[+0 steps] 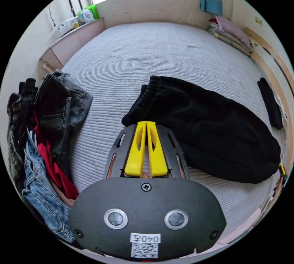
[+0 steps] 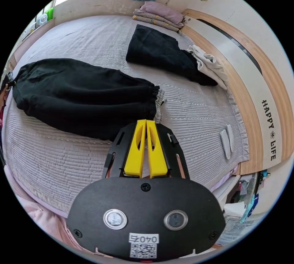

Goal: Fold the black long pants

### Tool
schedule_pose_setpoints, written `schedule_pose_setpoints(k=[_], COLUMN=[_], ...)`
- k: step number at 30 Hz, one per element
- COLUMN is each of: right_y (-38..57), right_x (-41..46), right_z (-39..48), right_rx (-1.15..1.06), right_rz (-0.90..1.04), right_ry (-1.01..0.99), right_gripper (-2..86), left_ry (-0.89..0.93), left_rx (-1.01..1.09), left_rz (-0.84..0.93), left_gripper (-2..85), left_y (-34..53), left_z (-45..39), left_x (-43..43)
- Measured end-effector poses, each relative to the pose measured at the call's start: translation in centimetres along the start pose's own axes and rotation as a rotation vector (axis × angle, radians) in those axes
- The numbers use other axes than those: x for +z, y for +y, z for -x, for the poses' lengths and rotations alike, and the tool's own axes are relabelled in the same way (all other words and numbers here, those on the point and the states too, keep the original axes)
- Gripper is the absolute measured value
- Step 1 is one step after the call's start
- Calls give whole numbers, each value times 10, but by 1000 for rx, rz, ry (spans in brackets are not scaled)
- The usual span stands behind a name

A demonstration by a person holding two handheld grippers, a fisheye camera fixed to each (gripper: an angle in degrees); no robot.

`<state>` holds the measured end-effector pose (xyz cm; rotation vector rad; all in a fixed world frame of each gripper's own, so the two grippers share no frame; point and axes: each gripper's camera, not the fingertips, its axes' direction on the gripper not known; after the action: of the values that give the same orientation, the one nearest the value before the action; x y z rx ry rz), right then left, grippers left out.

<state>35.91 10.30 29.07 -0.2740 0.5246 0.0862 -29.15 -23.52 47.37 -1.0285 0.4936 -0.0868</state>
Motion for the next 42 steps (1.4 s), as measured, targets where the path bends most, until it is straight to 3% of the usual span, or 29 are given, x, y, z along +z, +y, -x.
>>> schedule_pose_setpoints(k=[3,6,11,15,21,26,35,42], right_y=[35,68,115,139,168,196,177,159], right_x=[-16,-13,-1,17,65,114,183,220], right_z=[-20,-42,-81,-99,-124,-142,-143,-139], right_rx=[94,169,335,383,548,786,909,1005], right_rz=[-74,-81,-141,-143,-144,-99,-40,-67], right_ry=[-137,-329,-592,-638,-840,-990,-1044,-1116], right_gripper=[51,102,108,104,101,119,131,71], left_ry=[149,264,494,615,480,458,502,291], left_rx=[-116,-149,-396,-544,-576,-537,-486,-260], left_rz=[-52,75,67,42,46,56,37,-46], left_gripper=[25,87,95,85,3,-11,-9,0], left_y=[25,31,40,44,47,50,74,94], left_z=[54,92,139,154,160,165,172,128], left_x=[-16,4,35,61,77,87,106,107])
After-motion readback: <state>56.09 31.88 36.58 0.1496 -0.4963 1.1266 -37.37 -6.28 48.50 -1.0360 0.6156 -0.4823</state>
